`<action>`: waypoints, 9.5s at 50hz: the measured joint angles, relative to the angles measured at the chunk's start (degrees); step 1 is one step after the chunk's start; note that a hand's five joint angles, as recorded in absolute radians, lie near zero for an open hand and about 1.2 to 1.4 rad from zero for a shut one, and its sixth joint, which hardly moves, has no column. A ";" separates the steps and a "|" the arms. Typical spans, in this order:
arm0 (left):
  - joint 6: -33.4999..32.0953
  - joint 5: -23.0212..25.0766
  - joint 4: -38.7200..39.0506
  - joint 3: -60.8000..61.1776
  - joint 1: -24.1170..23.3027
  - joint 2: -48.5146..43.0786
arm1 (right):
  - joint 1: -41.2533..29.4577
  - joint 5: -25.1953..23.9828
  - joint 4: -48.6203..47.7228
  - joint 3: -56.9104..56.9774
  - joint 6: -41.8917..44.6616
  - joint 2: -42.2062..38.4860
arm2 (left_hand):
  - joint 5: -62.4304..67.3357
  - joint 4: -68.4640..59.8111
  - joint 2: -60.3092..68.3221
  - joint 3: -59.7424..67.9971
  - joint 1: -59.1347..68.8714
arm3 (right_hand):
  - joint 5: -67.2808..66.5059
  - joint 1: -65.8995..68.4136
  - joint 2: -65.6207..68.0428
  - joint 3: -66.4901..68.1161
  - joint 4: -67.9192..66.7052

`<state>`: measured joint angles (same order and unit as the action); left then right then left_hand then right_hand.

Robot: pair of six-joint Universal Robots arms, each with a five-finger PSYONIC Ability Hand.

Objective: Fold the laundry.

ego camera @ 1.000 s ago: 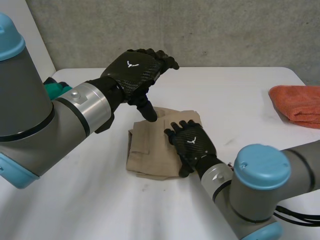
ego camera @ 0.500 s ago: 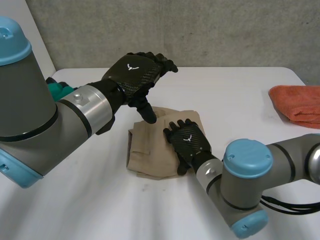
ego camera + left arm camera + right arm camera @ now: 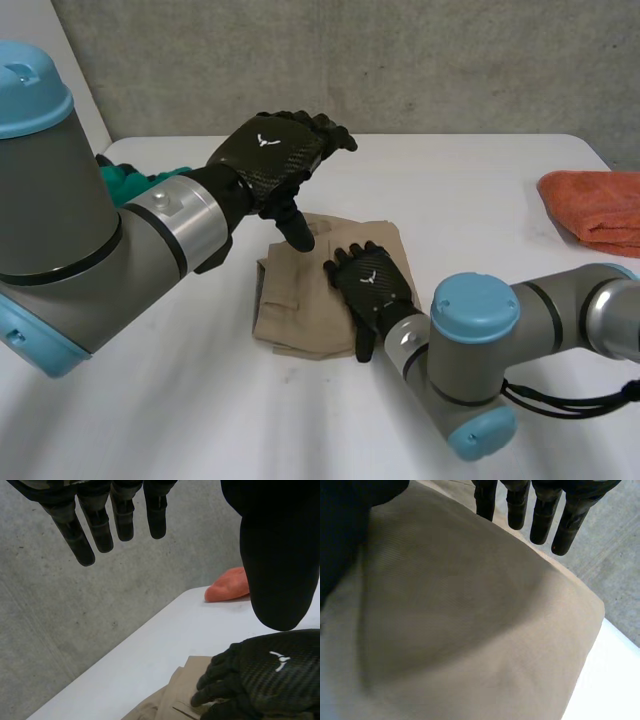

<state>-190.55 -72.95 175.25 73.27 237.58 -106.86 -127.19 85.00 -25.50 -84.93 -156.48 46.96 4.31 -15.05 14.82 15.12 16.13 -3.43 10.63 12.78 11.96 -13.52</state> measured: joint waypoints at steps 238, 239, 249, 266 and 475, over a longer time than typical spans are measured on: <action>-10.54 -5.16 6.17 11.09 0.66 -9.81 | 27.78 -17.41 42.09 -6.43 12.22 29.31 | -0.67 1.00 -0.53 -0.71 -2.70 | -0.55 1.11 0.03 0.37 0.02; -11.77 -5.09 5.52 11.41 0.50 -10.19 | 28.07 -17.13 42.88 -6.74 14.48 28.96 | -0.67 1.00 -0.53 -0.71 -2.70 | -0.55 1.11 0.03 0.37 0.02; -12.75 -4.05 10.16 13.37 -5.42 -12.04 | 31.02 -15.58 44.13 -11.12 24.21 27.71 | -0.52 0.92 -0.44 -0.63 -2.62 | -0.55 1.11 0.03 0.37 0.02; -10.76 -12.85 15.10 -0.17 -11.60 -24.93 | 30.73 -15.67 33.10 -8.01 26.17 18.53 | 50.69 -53.42 53.34 52.67 48.49 | -51.74 45.32 54.37 55.13 -53.61; -10.09 -17.24 39.76 4.28 6.38 6.81 | 24.56 -14.31 2.53 13.21 -21.13 26.29 | 51.52 -53.82 53.82 53.23 48.70 | -52.92 45.90 54.80 55.83 -54.53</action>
<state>-200.64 -90.18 215.01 77.55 243.96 -100.05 -102.63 70.69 -22.97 -71.72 -177.60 73.25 55.83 -68.87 68.64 68.35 64.84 -56.35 56.53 67.58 67.79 -68.05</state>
